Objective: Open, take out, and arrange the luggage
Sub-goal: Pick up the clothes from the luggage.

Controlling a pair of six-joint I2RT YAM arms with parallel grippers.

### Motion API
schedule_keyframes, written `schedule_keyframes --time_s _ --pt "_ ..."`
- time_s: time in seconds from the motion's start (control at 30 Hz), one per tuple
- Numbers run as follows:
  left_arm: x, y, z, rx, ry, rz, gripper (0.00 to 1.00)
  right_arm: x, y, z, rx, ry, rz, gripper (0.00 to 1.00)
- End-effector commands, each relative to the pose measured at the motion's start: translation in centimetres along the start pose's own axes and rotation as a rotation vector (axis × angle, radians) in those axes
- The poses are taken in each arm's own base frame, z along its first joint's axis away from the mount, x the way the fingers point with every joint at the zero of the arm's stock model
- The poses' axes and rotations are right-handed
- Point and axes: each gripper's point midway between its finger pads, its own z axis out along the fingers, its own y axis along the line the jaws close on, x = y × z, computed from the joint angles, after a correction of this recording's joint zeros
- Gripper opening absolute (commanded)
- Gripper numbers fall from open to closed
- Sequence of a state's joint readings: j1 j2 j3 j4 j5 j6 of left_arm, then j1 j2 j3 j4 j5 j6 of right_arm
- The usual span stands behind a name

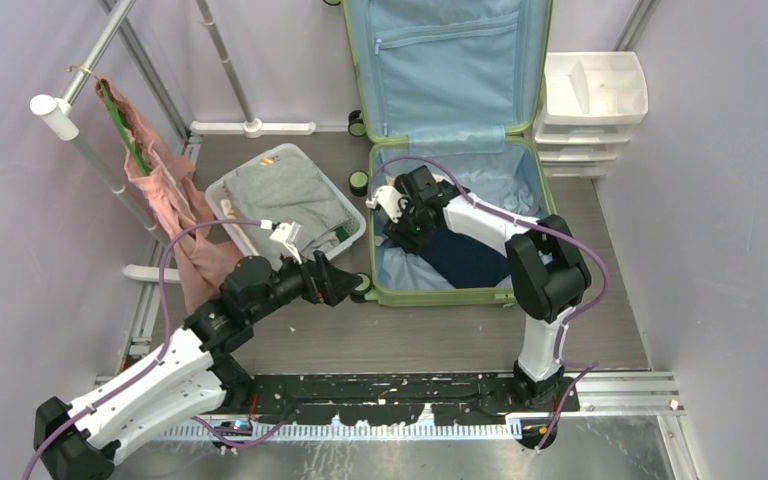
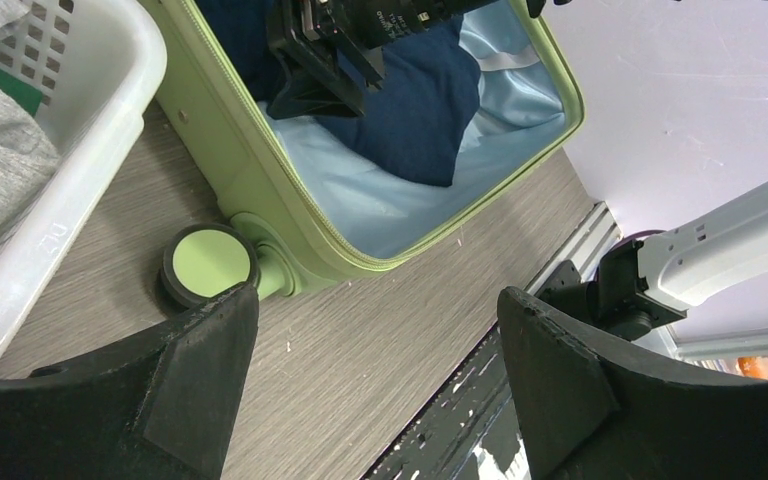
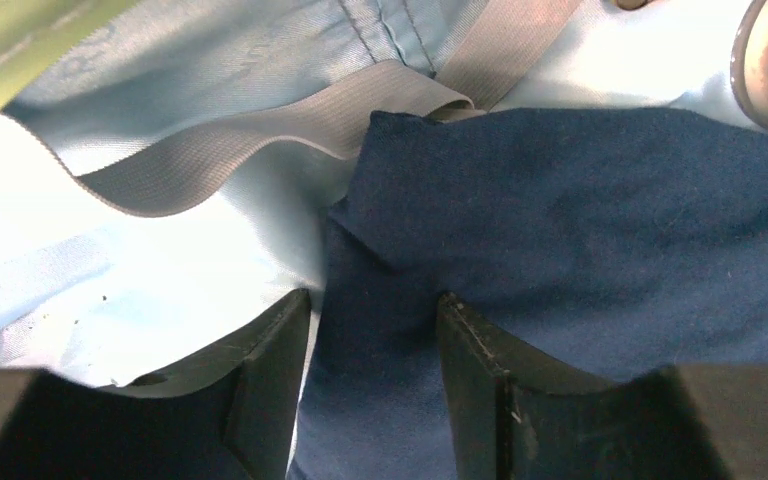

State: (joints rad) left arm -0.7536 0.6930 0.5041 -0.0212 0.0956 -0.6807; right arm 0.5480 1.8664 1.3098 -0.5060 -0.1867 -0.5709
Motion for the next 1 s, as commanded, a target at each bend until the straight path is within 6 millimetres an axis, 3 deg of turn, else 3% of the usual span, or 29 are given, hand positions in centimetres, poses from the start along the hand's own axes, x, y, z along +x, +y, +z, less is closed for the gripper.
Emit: schedule_keyframes --time_s 0.0,0.3,0.63,0.97 --pt "-0.8 -0.4 0.0 0.013 -0.043 -0.007 0.89 0.9 -0.9 0.8 0.04 0.054 -0.009 0.49" --pt "-1.6 -0.6 0.1 0.001 -0.069 -0.053 0.9 -0.6 -1.1 -1.6 -0.039 -0.068 0.105 0.09" --pt "-3.6 -1.7 0.9 0.006 -0.124 -0.18 0.95 -3.2 -1.7 -6.2 -0.217 -0.32 0.303 0.03" --pt "-3.2 -3.0 4.2 -0.022 -0.069 -0.265 0.92 -4.7 -2.6 -10.4 -0.312 -0.496 0.412 0.02"
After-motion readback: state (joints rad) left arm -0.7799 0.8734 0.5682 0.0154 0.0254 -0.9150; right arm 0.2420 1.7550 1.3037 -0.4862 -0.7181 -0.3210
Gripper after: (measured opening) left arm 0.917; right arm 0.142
